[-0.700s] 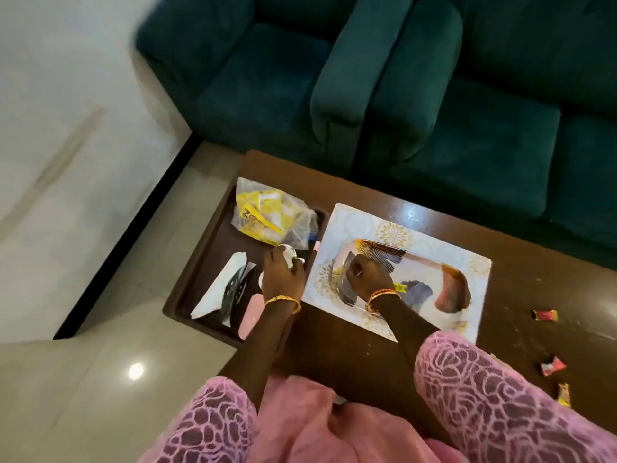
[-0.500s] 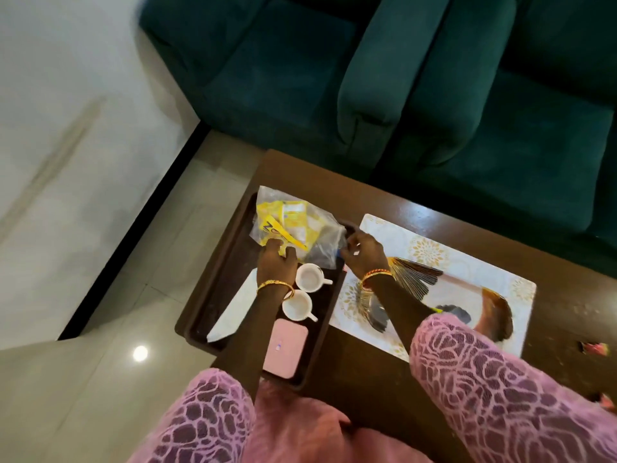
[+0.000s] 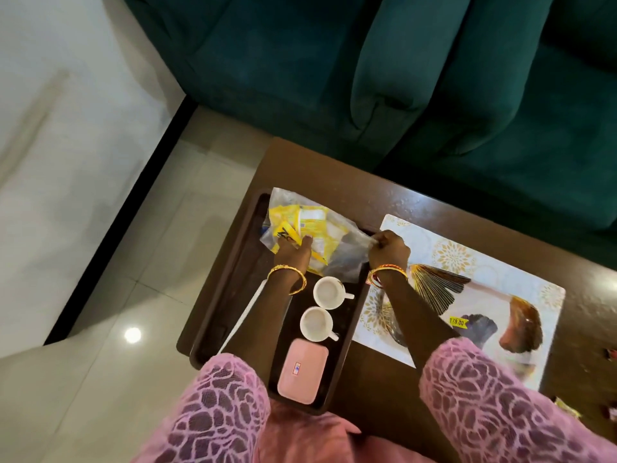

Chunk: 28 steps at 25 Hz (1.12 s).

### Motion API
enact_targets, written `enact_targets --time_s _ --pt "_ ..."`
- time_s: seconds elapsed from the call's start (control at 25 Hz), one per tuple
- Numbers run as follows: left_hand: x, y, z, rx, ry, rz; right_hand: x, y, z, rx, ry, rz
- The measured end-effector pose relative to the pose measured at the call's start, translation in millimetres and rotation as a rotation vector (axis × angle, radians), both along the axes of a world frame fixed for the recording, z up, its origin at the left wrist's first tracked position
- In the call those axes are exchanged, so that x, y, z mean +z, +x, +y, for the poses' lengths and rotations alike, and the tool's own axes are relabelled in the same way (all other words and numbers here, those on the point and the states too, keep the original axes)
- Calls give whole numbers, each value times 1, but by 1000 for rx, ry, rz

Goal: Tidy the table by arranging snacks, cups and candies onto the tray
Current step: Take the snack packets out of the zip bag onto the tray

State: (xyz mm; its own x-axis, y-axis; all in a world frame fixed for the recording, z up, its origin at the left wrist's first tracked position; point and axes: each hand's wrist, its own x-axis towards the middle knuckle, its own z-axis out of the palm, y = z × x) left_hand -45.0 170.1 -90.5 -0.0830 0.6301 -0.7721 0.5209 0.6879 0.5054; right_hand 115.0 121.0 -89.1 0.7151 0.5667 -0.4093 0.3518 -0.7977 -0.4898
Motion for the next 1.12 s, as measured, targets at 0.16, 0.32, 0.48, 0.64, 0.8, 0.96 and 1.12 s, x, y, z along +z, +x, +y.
enact_targets --time_s 0.16,0.32,0.48,0.64,0.8,0.96,1.12 --pt "-7 1 1 15 -34 8 -1 -13 34 158 149 -20" --pt "-7 -2 2 165 -93 -85 -11 -30 69 764 -209 -47" --pt "15 -4 -8 438 -116 -240 9 -35 69 707 -58 169" --pt "58 8 -28 575 -129 -500 71 -44 29 780 238 48" --pt "86 22 -72 783 -3 -513 123 -44 -61 919 357 74" --pt "95 25 -138 630 -104 -532 145 -7 -139 640 457 240" --pt "94 40 -200 504 -198 -562 122 57 -183 126 265 326"
